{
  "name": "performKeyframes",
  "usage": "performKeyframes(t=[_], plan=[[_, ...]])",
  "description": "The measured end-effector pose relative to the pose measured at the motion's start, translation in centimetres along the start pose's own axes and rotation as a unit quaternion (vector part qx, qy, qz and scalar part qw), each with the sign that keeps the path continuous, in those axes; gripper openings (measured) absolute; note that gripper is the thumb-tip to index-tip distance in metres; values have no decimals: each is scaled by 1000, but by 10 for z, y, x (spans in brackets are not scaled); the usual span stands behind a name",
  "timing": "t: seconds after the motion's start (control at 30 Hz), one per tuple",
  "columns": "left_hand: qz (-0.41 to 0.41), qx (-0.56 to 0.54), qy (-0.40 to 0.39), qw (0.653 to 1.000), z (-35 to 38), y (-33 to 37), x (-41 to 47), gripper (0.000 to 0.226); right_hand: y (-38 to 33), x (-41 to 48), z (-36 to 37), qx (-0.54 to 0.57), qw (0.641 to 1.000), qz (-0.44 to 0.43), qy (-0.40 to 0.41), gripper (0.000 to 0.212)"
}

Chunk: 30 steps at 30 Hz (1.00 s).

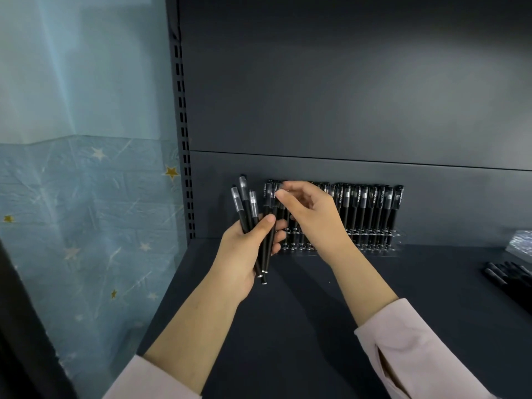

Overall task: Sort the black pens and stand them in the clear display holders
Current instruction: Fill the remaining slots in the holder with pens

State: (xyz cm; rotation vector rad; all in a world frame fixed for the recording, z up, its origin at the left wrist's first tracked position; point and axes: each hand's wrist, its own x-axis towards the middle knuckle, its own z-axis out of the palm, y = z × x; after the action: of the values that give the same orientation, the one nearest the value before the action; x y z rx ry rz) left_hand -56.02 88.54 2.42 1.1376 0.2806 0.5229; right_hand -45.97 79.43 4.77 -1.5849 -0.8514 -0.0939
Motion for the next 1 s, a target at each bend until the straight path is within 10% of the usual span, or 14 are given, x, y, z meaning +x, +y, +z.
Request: performKeyframes(t=[0.17, 0.47, 1.0], plan=[[18, 39, -6, 999, 3, -1, -3, 16, 0, 2, -4, 92, 994, 52, -3, 22], [-70, 5, 97, 993, -7, -3, 9, 15, 5, 7, -26, 12, 971, -75, 228, 23], [-63, -6, 91, 994, -7, -3, 9, 14, 27, 2, -9, -171, 964, -156, 131, 28]])
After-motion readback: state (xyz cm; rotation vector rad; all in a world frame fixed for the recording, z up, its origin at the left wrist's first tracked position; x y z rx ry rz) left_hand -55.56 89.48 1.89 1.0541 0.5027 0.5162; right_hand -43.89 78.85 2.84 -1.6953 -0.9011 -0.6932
